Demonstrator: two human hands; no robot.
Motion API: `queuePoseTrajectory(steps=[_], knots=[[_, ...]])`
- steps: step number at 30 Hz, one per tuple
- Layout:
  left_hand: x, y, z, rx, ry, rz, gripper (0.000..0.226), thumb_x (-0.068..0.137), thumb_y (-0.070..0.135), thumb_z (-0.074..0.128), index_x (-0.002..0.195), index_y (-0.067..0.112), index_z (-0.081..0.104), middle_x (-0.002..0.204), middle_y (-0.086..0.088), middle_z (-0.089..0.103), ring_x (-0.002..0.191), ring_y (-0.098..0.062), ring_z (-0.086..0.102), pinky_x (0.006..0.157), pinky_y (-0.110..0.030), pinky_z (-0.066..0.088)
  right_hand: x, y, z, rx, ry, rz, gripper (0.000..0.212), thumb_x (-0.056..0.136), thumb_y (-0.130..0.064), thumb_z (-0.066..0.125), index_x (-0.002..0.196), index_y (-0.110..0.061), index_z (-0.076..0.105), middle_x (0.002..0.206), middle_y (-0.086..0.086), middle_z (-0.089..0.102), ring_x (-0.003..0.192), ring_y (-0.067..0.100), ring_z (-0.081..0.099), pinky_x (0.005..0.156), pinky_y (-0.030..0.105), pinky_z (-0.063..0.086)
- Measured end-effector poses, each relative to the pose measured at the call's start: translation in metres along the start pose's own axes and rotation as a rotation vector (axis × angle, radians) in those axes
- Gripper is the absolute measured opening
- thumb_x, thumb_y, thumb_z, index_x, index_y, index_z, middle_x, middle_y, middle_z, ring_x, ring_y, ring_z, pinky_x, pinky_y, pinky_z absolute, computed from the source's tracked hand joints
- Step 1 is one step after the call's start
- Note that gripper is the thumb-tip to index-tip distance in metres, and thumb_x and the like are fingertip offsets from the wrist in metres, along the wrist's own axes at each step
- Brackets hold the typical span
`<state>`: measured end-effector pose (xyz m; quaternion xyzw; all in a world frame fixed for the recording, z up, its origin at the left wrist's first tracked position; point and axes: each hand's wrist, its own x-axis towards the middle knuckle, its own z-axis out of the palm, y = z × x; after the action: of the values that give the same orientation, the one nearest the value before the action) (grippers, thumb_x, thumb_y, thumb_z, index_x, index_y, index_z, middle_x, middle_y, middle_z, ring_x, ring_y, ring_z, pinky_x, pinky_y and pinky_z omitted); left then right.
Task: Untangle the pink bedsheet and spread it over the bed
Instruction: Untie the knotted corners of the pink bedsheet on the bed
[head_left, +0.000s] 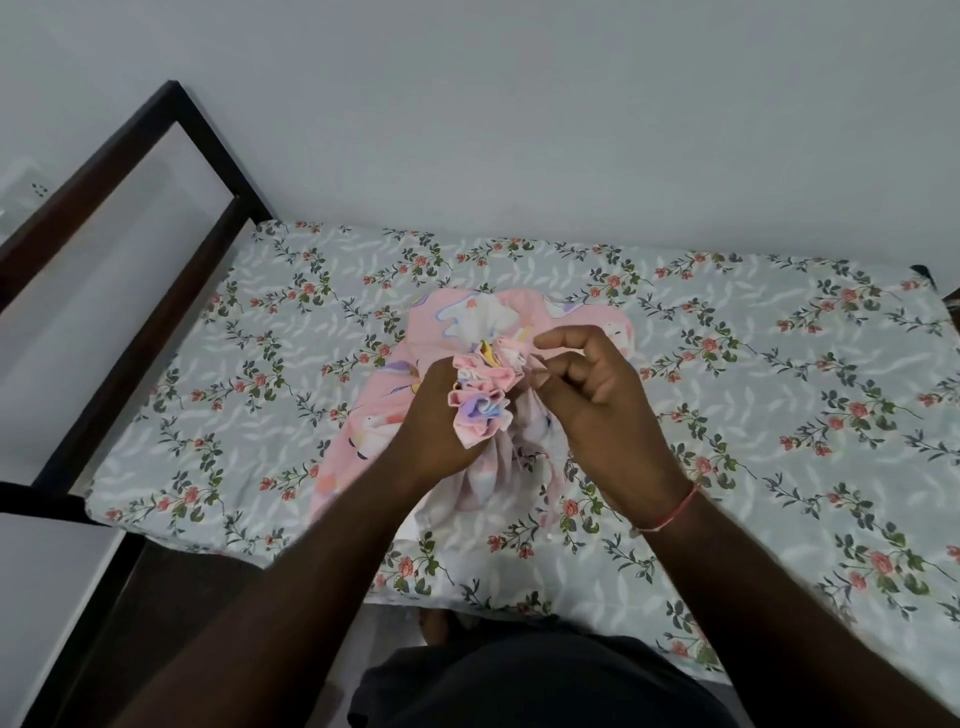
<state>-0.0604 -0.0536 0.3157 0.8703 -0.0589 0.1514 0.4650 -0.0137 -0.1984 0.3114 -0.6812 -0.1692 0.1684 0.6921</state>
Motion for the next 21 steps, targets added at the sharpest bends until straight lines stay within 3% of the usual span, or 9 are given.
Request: queuePoseTrajectory(steps=[4,6,8,11,13,15,16,18,21], knots=[[0.002,-0.01,0.008,0.046,0.147,-0.095,0.035,0.076,0.019,0.049,0.071,-0.012,0.064,0.067,-0.027,0.064,0.072,0.001,0.041,0.072,0.002,0.035,0.0,0.012,-0.014,-0.169,-0.164,0.127,0.008,0.092,-0.014,0.059,0.096,-0.01,0.054,0.059,0.005,0.051,0.046,0.004,0.04,0.051,0.016,0.035],[-0.003,-0.012,0.009,0.049,0.18,-0.112,0.038,0.075,0.022,0.049,0.069,-0.012,0.063,0.067,-0.026,0.062,0.068,-0.002,0.044,0.068,-0.004,0.038,0.005,0.015,-0.02,-0.207,-0.099,0.155,0.013,0.091,-0.019,0.062,0.088,-0.006,0.058,0.062,0.001,0.056,0.047,0.0,0.041,0.053,0.016,0.036],[-0.008,-0.014,0.009,0.033,0.164,-0.161,0.037,0.075,0.023,0.049,0.07,-0.01,0.063,0.065,-0.018,0.062,0.067,-0.001,0.048,0.066,-0.007,0.038,0.01,0.017,-0.022,-0.127,0.094,0.139,0.017,0.087,-0.02,0.067,0.084,-0.004,0.063,0.072,0.013,0.065,0.06,0.005,0.053,0.061,0.022,0.044],[-0.019,-0.008,0.01,0.042,0.157,-0.137,0.034,0.075,0.02,0.049,0.082,-0.006,0.069,0.081,-0.004,0.065,0.083,0.013,0.055,0.077,0.002,0.036,0.015,0.01,-0.01,-0.038,0.229,0.082,0.015,0.084,-0.016,0.069,0.081,-0.002,0.064,0.08,0.023,0.067,0.068,0.018,0.057,0.066,0.035,0.05],[-0.025,-0.011,0.011,0.037,0.119,-0.105,0.038,0.079,0.018,0.05,0.102,-0.008,0.065,0.104,-0.012,0.065,0.099,0.013,0.054,0.084,0.004,0.034,0.013,0.002,0.004,-0.027,0.186,0.04,0.006,0.086,-0.009,0.064,0.082,-0.006,0.067,0.079,0.015,0.07,0.07,0.019,0.063,0.069,0.041,0.053],[-0.026,-0.017,0.004,-0.111,0.048,-0.194,0.037,0.082,0.011,0.053,0.118,0.001,0.06,0.117,0.002,0.062,0.101,0.006,0.053,0.082,0.001,0.039,0.008,-0.002,0.017,-0.07,0.092,0.008,0.015,0.091,-0.002,0.056,0.089,-0.007,0.07,0.081,0.01,0.072,0.071,0.024,0.066,0.07,0.043,0.054],[-0.025,-0.019,-0.003,-0.224,-0.023,-0.229,0.034,0.081,0.011,0.053,0.115,0.011,0.061,0.113,0.011,0.065,0.098,0.002,0.057,0.083,-0.006,0.045,0.007,-0.003,0.021,-0.123,0.03,-0.007,0.018,0.092,-0.002,0.053,0.094,-0.007,0.07,0.086,0.01,0.073,0.076,0.028,0.067,0.073,0.043,0.054],[-0.024,-0.027,-0.015,-0.255,-0.041,-0.211,0.026,0.079,0.017,0.053,0.104,0.016,0.061,0.096,0.004,0.069,0.094,-0.008,0.063,0.091,-0.03,0.052,0.006,-0.003,0.024,-0.202,-0.068,-0.025,0.023,0.093,-0.001,0.051,0.104,-0.008,0.07,0.097,0.005,0.073,0.092,0.023,0.068,0.083,0.038,0.053],[-0.024,-0.031,-0.027,-0.102,0.05,-0.039,0.016,0.075,0.017,0.049,0.09,0.012,0.046,0.078,-0.008,0.052,0.076,-0.01,0.057,0.081,-0.001,0.039,0.001,-0.001,0.04,-0.078,-0.004,-0.015,0.028,0.091,0.005,0.051,0.109,-0.01,0.066,0.093,0.001,0.071,0.093,0.014,0.067,0.087,0.028,0.051]])
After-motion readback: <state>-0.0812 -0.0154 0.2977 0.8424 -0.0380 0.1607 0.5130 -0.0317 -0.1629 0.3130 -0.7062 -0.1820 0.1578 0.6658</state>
